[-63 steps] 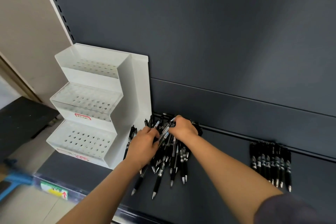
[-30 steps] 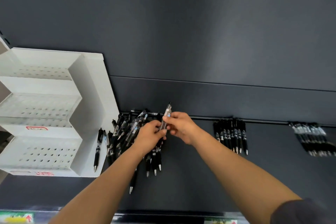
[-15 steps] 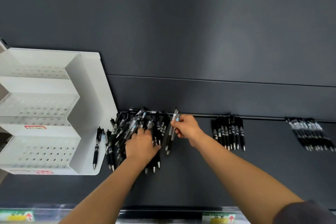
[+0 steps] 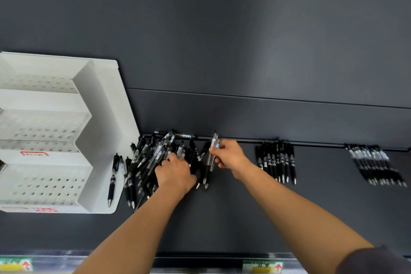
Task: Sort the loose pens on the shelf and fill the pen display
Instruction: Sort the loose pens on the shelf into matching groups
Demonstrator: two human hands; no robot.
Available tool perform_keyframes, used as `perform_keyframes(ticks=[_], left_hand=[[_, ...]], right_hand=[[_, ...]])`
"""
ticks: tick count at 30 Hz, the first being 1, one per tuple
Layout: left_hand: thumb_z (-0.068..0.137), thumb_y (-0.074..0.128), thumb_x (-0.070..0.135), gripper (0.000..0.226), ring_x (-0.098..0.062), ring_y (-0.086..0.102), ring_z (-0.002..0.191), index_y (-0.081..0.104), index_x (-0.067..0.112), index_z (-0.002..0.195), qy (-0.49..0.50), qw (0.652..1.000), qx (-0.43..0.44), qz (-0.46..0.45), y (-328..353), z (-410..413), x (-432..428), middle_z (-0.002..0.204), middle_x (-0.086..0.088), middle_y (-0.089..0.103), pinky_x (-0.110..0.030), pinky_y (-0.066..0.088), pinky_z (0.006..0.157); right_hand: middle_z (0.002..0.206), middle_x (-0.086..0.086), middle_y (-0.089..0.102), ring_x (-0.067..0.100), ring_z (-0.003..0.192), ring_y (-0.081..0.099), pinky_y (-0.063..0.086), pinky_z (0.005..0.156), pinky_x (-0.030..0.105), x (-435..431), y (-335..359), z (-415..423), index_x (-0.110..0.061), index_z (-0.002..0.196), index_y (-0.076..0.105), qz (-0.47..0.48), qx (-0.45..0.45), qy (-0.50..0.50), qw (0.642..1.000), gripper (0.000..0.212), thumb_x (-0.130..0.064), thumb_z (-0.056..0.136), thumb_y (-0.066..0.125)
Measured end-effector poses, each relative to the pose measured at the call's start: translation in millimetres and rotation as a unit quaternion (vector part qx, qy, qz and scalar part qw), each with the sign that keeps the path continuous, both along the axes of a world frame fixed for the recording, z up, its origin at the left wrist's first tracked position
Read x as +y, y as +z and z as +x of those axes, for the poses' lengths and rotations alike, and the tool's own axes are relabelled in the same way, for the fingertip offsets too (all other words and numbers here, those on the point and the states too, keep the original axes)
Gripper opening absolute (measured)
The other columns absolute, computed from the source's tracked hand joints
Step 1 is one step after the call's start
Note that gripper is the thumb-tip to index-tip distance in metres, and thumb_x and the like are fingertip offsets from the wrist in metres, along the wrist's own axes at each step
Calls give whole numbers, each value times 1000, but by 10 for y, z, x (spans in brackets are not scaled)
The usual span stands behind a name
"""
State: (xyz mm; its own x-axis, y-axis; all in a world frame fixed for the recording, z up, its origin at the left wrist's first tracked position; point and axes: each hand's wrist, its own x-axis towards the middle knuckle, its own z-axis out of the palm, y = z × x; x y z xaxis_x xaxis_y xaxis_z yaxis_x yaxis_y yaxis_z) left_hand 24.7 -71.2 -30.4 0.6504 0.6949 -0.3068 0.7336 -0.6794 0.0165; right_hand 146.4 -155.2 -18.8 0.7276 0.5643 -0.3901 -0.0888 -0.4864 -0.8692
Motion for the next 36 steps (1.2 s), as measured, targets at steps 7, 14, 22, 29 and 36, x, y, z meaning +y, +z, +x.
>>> perform_keyframes(ticks=[7, 14, 22, 29, 36], left_hand=[[95, 43, 33, 44, -28, 48, 119, 44, 10, 132, -13, 1000, -7, 12, -43, -35, 28, 131, -8, 39, -39, 43, 89], [94, 46, 45, 43, -26, 50, 117, 54, 14, 122, -46, 998, -40, 20, -40, -74, -9, 128, -6, 45, -38, 41, 92], [89, 56, 28, 34, -27, 48, 119, 57, 14, 119, -65, 997, 11, 45, -21, -69, -84, 128, -6, 47, -39, 38, 95], [90, 51, 19, 33, -27, 48, 122, 56, 14, 122, -61, 998, 31, 15, -59, -24, -125, 131, -6, 47, -39, 36, 97], [97, 42, 32, 32, -28, 52, 117, 55, 10, 115, -18, 995, -90, -38, 45, 33, -14, 126, -8, 54, -40, 38, 95]], right_hand=[[64, 2, 52, 8, 52, 49, 41, 44, 17, -47, -16, 33, -11, 83, 56, -2, 6, 0, 1000, 9, -12, 91, 60], [64, 1, 52, 8, 52, 49, 41, 43, 17, -40, -69, 38, -12, 81, 56, -1, 11, 3, 1000, 11, -13, 91, 60], [64, 2, 51, 9, 52, 48, 40, 42, 17, -41, -126, 15, -11, 82, 56, 1, 22, 4, 1000, 10, -11, 91, 60], [64, 1, 52, 8, 52, 48, 40, 43, 18, -83, -147, 42, -12, 82, 56, -5, 20, -4, 1000, 10, -12, 91, 60], [61, 1, 49, 10, 52, 45, 39, 44, 19, -171, -101, 132, -12, 81, 56, -6, 15, -20, 1000, 11, -13, 91, 59]])
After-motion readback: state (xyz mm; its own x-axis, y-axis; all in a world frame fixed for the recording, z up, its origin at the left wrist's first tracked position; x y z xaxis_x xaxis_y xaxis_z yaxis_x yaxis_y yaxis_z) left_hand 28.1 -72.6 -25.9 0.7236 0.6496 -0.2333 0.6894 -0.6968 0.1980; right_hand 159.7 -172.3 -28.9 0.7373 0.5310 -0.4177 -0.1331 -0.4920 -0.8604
